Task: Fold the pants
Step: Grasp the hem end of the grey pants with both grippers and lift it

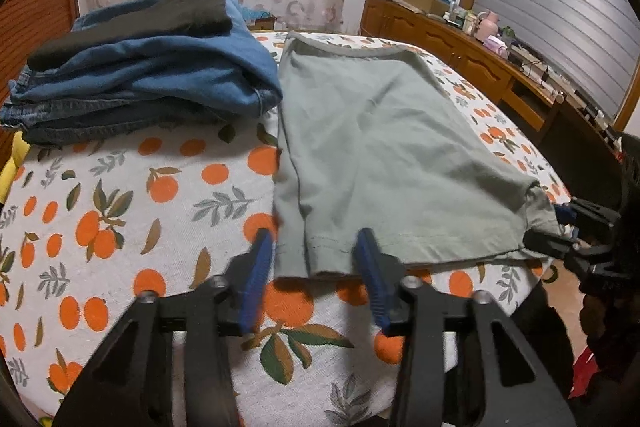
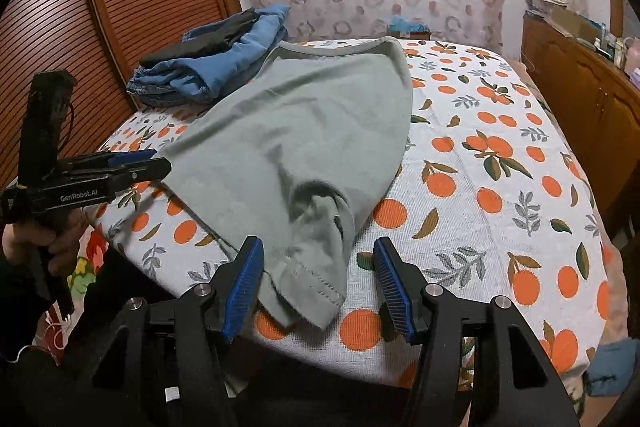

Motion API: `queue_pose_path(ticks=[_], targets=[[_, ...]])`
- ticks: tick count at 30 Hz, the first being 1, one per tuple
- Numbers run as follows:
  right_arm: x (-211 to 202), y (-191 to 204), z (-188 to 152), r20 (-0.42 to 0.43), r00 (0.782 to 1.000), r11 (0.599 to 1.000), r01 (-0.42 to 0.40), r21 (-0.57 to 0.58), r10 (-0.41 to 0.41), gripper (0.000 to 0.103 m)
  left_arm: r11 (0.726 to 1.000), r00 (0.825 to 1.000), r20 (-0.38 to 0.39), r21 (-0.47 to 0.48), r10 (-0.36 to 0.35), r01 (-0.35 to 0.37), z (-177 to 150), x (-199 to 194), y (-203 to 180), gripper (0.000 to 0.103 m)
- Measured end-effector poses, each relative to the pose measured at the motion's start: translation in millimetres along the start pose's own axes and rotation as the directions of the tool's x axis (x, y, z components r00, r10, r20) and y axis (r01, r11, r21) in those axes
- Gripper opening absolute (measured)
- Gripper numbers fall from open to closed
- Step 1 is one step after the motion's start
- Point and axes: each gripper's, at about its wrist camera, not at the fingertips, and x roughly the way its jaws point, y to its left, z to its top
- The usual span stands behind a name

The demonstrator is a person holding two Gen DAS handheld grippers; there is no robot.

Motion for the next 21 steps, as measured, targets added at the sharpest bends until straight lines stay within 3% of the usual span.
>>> queue_pose_path(ticks=[3, 9, 14, 21], targets=[[1, 3, 0, -0.005, 1.0, 1.0, -0.017, -0.009, 0.017, 0.059, 1.0, 1.0, -0.007, -0.01, 0.0, 0.0, 0, 1, 1, 0.029], [2, 7, 0, -0.007, 1.0, 1.0, -0.022, -0.009, 0.022, 0.059, 1.0, 1.0, -0.014, -0.02, 0.012, -0.012, -1, 1, 0, 0.029], [1, 6, -1, -0.012, 0.999, 0.998, -0.052, 0.02, 0.052, 0.059, 1.0, 1.0, -0.018, -0.003, 0.008, -0.008, -5, -2, -8, 0.017], [-1, 2, -1, -0.026, 0.999, 0.997, -0.046, 0.064, 0.048, 0.038, 1.0, 1.0, -0.011, -0.013, -0.007, 0.007, -6, -3, -10, 0.011]])
